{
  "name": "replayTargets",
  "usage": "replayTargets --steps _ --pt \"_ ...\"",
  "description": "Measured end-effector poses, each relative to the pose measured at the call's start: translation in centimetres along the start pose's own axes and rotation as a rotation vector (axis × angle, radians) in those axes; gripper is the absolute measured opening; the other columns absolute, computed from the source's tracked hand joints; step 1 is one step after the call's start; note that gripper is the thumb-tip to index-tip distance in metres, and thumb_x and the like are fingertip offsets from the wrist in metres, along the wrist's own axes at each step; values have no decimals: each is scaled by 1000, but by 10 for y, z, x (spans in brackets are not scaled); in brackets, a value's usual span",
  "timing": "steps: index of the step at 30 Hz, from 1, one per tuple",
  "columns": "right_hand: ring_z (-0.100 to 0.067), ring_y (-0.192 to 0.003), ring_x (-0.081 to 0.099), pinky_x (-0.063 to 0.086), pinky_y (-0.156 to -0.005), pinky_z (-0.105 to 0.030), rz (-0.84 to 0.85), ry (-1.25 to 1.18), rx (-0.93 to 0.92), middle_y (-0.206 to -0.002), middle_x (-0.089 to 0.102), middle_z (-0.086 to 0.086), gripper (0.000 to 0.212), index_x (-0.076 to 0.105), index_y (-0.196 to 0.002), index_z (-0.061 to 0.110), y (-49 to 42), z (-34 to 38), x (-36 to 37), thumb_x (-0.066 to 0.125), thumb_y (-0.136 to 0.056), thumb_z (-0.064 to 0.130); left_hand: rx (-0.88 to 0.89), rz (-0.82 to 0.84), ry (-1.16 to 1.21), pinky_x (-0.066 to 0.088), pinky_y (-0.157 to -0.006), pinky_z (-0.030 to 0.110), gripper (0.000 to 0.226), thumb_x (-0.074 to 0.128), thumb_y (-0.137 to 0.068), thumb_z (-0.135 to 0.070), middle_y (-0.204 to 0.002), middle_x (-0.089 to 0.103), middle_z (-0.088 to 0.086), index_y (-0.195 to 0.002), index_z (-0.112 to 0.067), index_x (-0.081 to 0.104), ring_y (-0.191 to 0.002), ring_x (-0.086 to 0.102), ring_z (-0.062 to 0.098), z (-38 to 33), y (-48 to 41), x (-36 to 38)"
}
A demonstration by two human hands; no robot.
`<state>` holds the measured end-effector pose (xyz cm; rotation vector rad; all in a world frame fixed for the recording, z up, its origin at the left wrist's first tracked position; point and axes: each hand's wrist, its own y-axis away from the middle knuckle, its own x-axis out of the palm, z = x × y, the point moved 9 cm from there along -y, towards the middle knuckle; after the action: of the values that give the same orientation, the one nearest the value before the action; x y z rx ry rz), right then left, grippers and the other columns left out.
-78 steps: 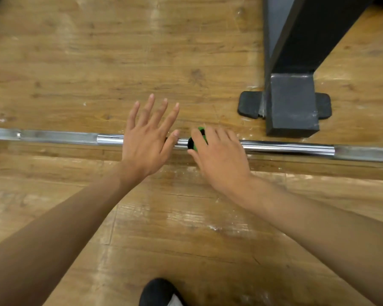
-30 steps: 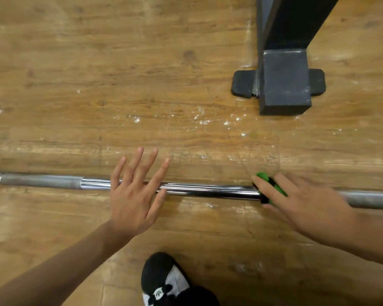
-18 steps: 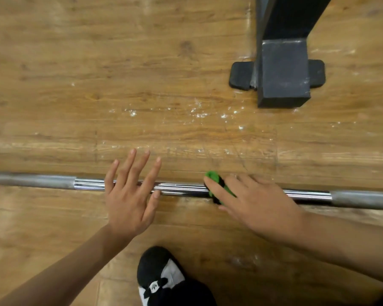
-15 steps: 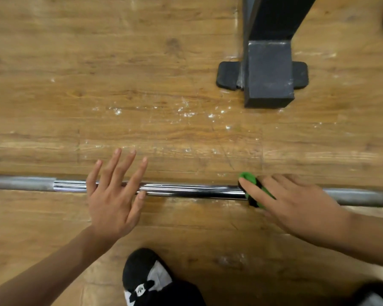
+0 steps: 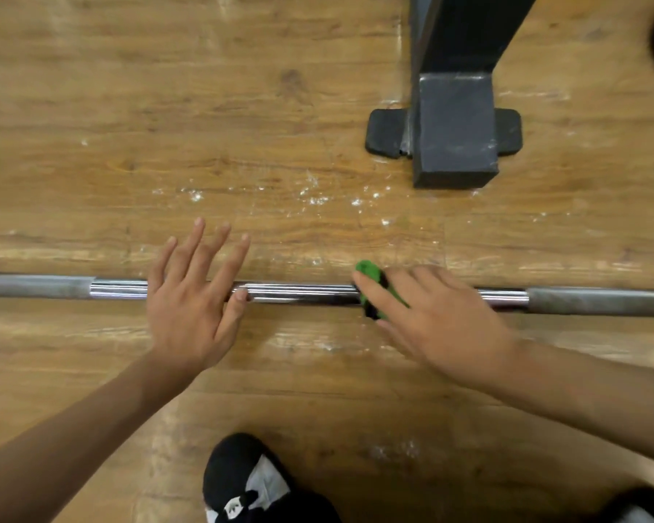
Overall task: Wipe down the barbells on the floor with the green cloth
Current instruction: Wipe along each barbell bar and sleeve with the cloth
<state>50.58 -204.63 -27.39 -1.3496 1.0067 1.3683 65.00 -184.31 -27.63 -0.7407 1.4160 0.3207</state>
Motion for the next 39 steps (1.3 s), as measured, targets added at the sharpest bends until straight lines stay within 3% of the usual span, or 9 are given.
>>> replayTargets --steps 3,6,11,14,17,24,29,33,39 --pt "-40 -88 60 52 -81 -51 65 119 71 -107 61 -19 55 37 -152 5 64 -79 -14 40 -106 35 -1 -36 9 29 -120 56 57 33 -105 -38 -158 50 10 -155 -16 50 -154 36 33 3 -12 1" --pt "-41 -86 59 50 -81 -51 101 169 116 -105 60 -20 53 45 -145 2 72 -106 -15 36 -108 38 -26 -45 34 28 -121 56 57 32 -107 -38 -157 52 12 -155 -15 50 -154 36 33 5 -23 3" --pt "-36 -88 65 50 -80 -44 -35 146 168 -109 66 -16 54 54 -138 5 -13 -46 -1 32 -107 43 -69 -11 7 25 -123 51 57 34 -105 -39 -156 53 12 -155 -15 50 -153 36 35 13 -41 9" --pt "-34 -87 67 51 -81 -43 -76 116 165 -109 69 -14 49 57 -137 8 -84 6 7 45 -106 43 -85 23 -21 25 -123 52 58 34 -106 -39 -155 53 14 -155 -13 50 -152 37 38 15 -52 11" --pt "-30 -82 67 49 -77 -40 -87 26 265 -102 71 -8 43 65 -128 16 -123 25 6 55 -101 48 -110 149 -70 20 -125 53 61 26 -108 -42 -158 48 17 -158 -13 45 -154 32 38 19 -60 17" --pt "-32 -95 61 42 -80 -42 -95 -79 310 -113 66 -9 40 56 -134 18 -94 -4 6 44 -105 42 -324 608 -216 7 -129 51 91 -9 -94 -66 -173 19 14 -166 -20 21 -161 11 32 16 -46 4" --pt "-35 -99 61 43 -83 -44 -29 -127 319 -118 67 -12 40 56 -136 17 -89 -12 5 44 -106 41 -230 622 -316 16 -127 50 87 3 -96 -69 -169 31 14 -165 -22 26 -158 24 32 9 -34 -65" --pt "-36 -99 60 41 -82 -44 -59 -114 369 -119 66 -12 41 56 -136 17 -77 -20 1 41 -107 43 -1 612 -365 30 -121 53 77 20 -103 -63 -161 42 22 -160 -16 39 -151 37 39 39 -24 -90" --pt "-34 -99 59 40 -84 -43 -110 -51 453 -114 65 -11 42 58 -134 17 -75 -13 -4 37 -108 44 -20 569 -293 31 -121 53 74 21 -105 -61 -166 34 20 -163 -17 35 -155 31 37 101 -13 -75"
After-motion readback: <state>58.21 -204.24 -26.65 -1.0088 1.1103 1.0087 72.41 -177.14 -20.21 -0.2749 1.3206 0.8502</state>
